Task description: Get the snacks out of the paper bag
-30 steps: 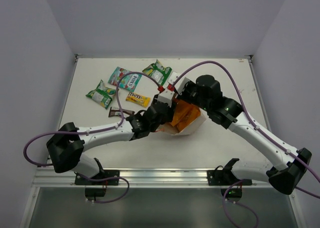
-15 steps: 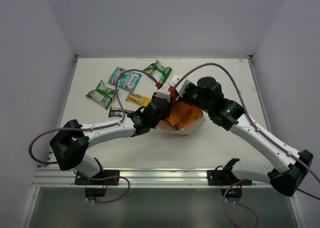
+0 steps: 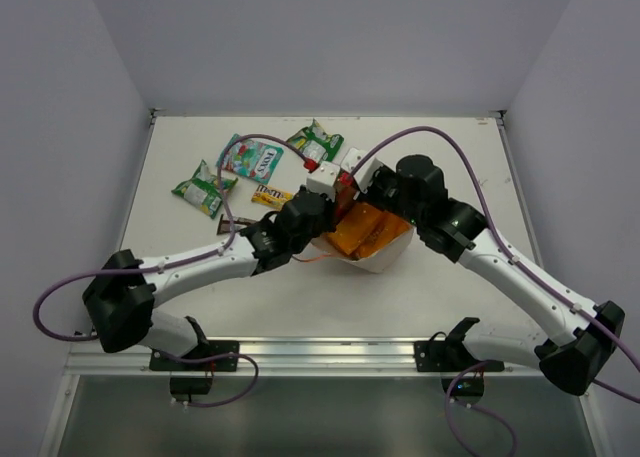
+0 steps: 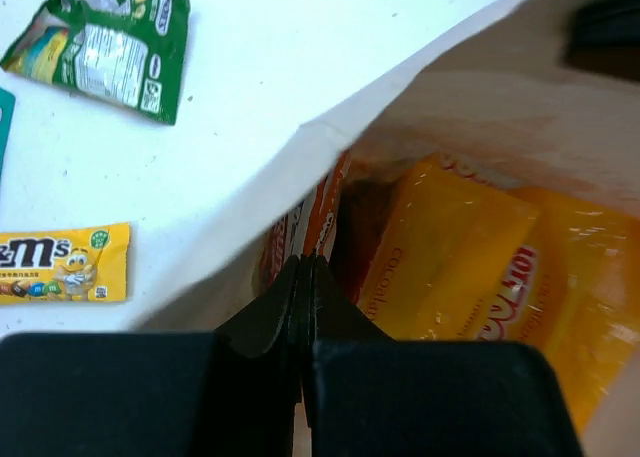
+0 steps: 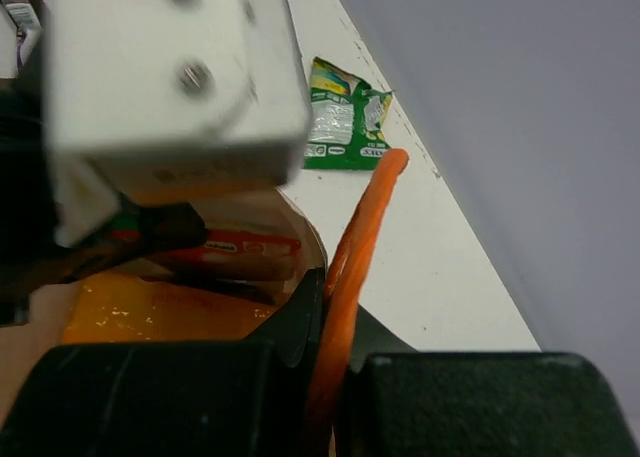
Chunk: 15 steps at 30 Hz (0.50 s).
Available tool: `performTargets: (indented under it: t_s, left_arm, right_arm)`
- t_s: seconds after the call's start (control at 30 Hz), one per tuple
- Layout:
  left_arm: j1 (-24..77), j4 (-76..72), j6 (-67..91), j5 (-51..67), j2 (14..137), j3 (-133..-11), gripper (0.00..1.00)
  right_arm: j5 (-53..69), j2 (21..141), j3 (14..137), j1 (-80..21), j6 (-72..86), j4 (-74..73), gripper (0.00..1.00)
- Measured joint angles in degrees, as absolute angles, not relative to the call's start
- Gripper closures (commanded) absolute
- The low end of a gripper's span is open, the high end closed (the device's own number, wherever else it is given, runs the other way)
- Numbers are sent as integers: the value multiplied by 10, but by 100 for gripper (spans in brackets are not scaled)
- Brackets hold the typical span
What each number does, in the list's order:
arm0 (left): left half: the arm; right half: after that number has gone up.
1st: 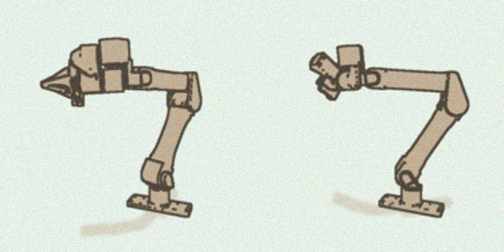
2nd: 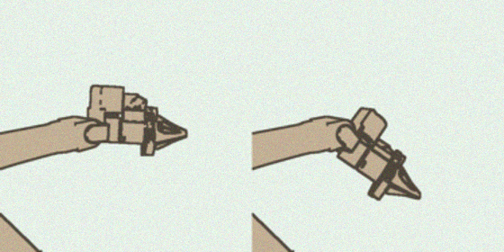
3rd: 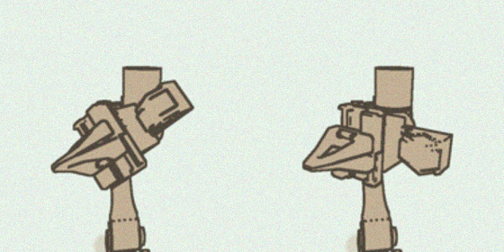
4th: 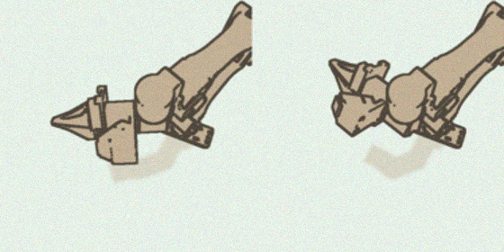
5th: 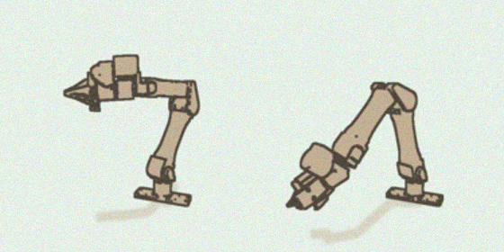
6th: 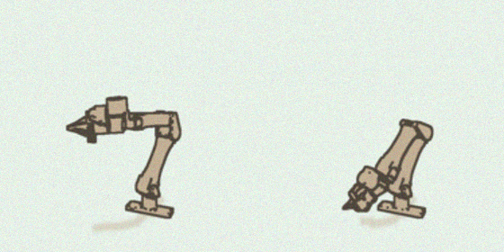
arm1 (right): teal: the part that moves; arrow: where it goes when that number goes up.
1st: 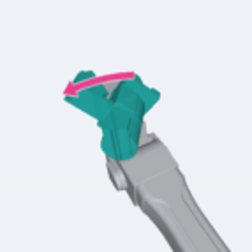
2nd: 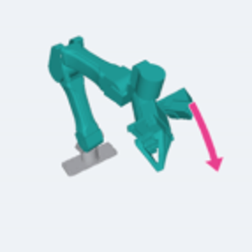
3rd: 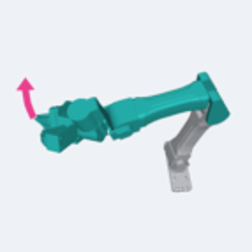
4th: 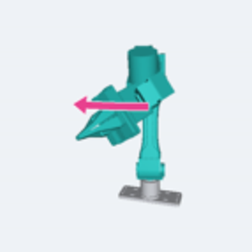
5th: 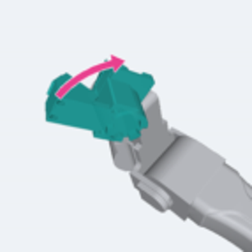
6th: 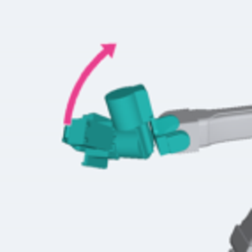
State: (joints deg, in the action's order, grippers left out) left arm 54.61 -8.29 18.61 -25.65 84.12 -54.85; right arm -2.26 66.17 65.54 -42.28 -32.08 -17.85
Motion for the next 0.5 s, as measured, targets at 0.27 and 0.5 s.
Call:
performTargets:
  t_s: [0.27, 0.5]
  left_arm:
    - [545, 1, 172, -214, 694, -613, 100]
    - [545, 108, 163, -254, 614, -762, 100]
  right_arm:
    - [-20, 648, 625, -359, -304, -156, 100]
    - [-21, 642, 609, -311, -289, -148, 100]
